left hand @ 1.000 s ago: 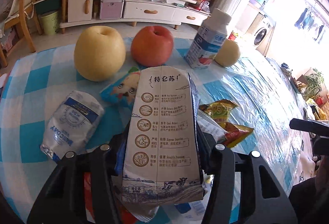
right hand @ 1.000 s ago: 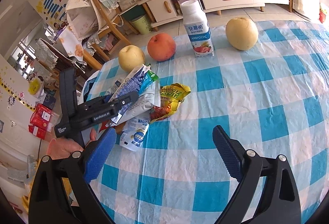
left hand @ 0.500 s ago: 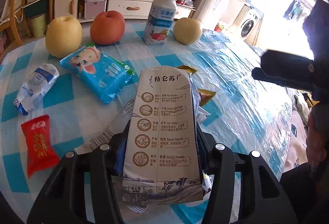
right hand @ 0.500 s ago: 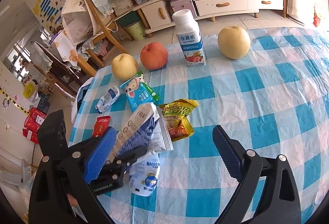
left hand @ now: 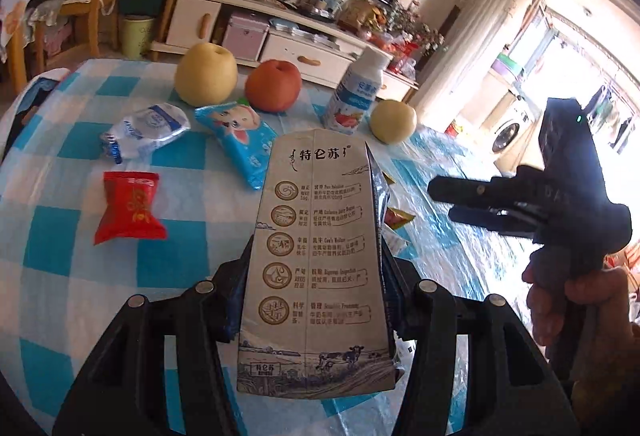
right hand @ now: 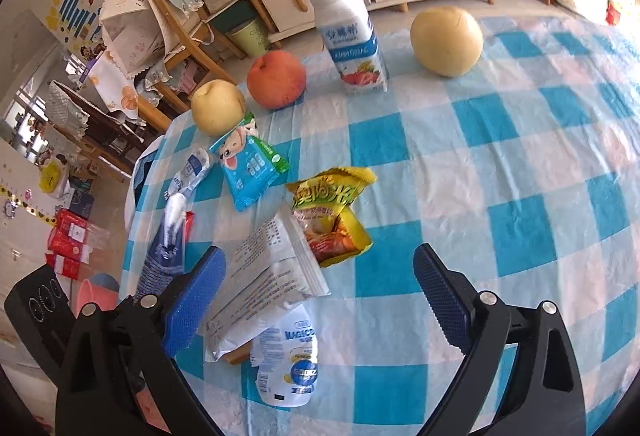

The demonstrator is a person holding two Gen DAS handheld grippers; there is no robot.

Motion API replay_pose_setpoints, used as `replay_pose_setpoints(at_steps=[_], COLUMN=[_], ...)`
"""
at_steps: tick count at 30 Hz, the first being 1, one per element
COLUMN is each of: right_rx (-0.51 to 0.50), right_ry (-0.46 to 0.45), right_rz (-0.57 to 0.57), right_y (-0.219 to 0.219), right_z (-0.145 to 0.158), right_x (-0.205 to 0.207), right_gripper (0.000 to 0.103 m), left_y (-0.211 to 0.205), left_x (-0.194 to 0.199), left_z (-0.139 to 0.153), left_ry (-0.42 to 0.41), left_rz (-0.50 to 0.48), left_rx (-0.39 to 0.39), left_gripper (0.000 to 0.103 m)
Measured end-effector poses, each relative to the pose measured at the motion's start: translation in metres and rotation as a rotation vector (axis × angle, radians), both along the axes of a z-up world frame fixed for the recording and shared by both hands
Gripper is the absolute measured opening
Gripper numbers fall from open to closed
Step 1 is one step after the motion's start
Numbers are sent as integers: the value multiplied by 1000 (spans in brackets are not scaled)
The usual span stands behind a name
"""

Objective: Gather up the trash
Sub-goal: 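Lift the milk-tea bag with the left tool while the right tool grasps the white paper bag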

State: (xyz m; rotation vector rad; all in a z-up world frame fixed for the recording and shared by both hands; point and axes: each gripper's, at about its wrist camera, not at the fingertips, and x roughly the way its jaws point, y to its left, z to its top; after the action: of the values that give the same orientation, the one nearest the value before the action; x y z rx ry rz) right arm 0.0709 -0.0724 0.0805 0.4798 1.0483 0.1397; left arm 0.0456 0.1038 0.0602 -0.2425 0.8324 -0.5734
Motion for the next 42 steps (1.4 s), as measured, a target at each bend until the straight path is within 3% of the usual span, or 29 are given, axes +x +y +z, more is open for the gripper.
replay_pose_setpoints(at_steps=[4, 5, 6, 9, 17, 23, 27, 33, 36, 42], right_rx=[140, 162, 183, 238, 209, 174, 204, 250, 240, 194], right_ry=[99, 116, 128, 135, 15, -72, -53, -40, -40, -64], right_rz=[8, 5, 3, 10, 35, 101, 124, 120, 135, 160], right_y=[8, 10, 12, 21, 45, 66, 78, 89, 93, 99], right_z=[-28, -33, -37, -42, -24, -14, -26, -43, -46, -40], right_x=[-1, -1, -1, -1, 4, 9, 19, 28, 29, 26], right_gripper=[94, 90, 79, 72, 72, 71, 52, 42, 31, 24], left_y=[28, 32, 37, 38, 26, 25, 29, 33, 39, 49], left_x=[-4, -3, 0, 8, 13, 12, 12, 11, 12, 10], left_z=[-4, -8, -12, -22, -53, -57, -56, -58, -58, -53], left_ry=[16, 28, 42, 75, 186, 204, 221, 243, 245, 235], left_rz=[93, 104, 117, 145, 147, 153, 163, 181, 204, 241], left_rx=[-48, -51, -53, -54, -12, -22, -51, -85, -91, -112], left_gripper=[55, 55, 55, 55, 55, 55, 55, 55, 55, 55])
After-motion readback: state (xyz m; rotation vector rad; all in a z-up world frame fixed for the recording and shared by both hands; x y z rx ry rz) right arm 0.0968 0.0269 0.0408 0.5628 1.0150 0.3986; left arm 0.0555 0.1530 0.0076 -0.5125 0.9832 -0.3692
